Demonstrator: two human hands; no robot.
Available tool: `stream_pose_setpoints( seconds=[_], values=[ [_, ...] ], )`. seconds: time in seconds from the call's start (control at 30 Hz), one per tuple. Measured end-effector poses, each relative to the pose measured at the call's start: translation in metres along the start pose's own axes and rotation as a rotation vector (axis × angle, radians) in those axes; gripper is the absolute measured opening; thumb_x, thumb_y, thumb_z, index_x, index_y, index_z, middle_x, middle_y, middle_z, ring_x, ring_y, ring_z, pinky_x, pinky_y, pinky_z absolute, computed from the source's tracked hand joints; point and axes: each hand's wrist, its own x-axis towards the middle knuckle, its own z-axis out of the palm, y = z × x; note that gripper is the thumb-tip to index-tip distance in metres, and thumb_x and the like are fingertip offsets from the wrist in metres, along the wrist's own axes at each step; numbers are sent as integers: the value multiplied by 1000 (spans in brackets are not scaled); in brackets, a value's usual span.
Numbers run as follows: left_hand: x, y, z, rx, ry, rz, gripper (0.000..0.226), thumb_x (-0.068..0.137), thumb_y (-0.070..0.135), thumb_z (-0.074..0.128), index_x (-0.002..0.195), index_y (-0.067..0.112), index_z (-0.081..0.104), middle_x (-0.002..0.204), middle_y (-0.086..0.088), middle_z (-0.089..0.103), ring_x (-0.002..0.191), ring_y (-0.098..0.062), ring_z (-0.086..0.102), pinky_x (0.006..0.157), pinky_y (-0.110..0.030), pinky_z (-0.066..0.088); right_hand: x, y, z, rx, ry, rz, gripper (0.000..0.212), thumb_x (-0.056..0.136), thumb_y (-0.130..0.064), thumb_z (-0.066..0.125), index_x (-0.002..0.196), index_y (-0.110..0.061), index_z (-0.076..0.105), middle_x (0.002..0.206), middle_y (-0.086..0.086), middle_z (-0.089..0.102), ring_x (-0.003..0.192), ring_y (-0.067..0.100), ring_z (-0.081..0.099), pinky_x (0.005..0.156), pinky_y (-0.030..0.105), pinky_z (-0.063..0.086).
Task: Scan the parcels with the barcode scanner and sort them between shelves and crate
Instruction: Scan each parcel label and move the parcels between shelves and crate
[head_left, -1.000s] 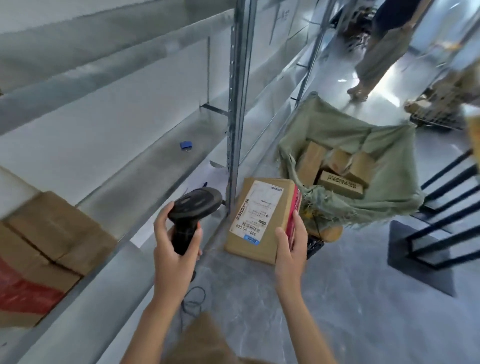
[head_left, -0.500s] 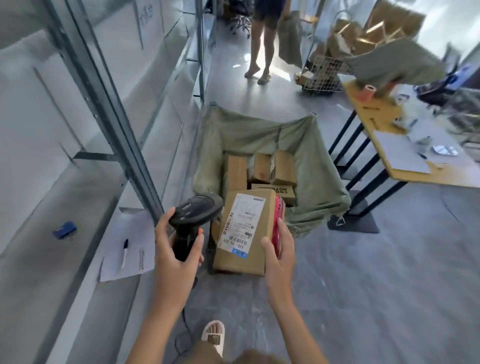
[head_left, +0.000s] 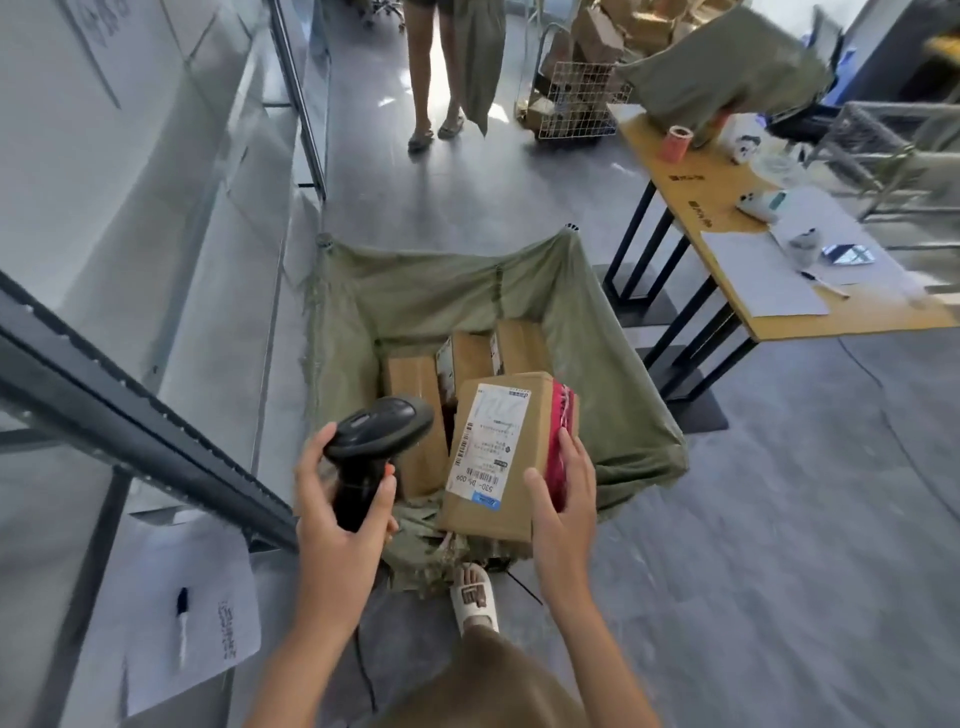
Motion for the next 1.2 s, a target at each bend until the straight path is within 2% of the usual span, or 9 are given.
stream_pose_setpoints(
  seconds=[0.1,0.2,0.3,0.4,0.6,0.83,1.0,1.1,1.2],
  values=[
    [30,1,23,5,-19,-3,69,92,8,66,131,57,37,107,-26,60,58,-15,61,57,-22,54,55,-1,-3,-116,46,-22,64,85,-45,58,147,-43,41,156,-18,30,142,8,28,114,38,31],
    [57,1,45,40,-49,8,70,93,7,65,130,60,36,92,-3,66,57,-15,60,59,-24,55,115,4,-13,-378,63,-20,65,90,-48,55,152,-39,35,162,-13,23,141,22,26,115,47,26],
    [80,-3,65,47,-64,-13,67,94,4,63,137,48,36,89,8,67,58,-18,59,59,-30,55,164,29,-19,-788,-77,96,63,100,-43,46,158,-33,22,168,-2,8,149,39,12,118,59,16],
    [97,-8,83,69,-85,-43,66,95,3,63,141,41,34,94,4,68,59,-19,60,60,-37,54,185,51,-11,-976,-236,141,65,105,-39,34,160,-31,1,168,8,-7,151,44,-3,120,62,4],
    [110,-16,102,71,-98,-77,67,94,4,64,137,48,37,95,-2,67,59,-20,60,58,-32,55,190,59,-8,-952,-231,106,68,104,-39,35,159,-34,-5,167,6,-14,152,39,-11,120,54,-8],
    [112,-25,105,120,-73,-112,71,93,4,65,136,52,35,88,-10,65,57,-18,61,56,-30,56,190,58,-10,-893,-233,93,69,104,-44,38,159,-35,-3,167,2,-14,152,32,-17,120,51,-12],
    [104,-21,91,136,6,-167,68,94,6,65,142,42,33,88,-13,65,58,-17,60,61,-24,55,187,46,6,-922,-210,-52,69,103,-47,42,160,-28,8,168,6,-4,154,31,-10,122,52,-5],
    [93,-15,76,144,89,-197,68,93,6,66,143,40,35,95,-17,64,57,-16,60,64,-15,53,180,39,29,-890,-262,-165,69,102,-46,46,160,-27,13,168,6,3,154,26,-6,125,51,-1],
    [80,-6,56,98,173,-209,69,91,10,67,132,57,38,107,-21,63,59,-17,61,61,-22,55,167,25,59,-836,-377,-251,69,103,-47,44,159,-29,8,168,2,0,154,21,-9,125,45,-3]
  ],
)
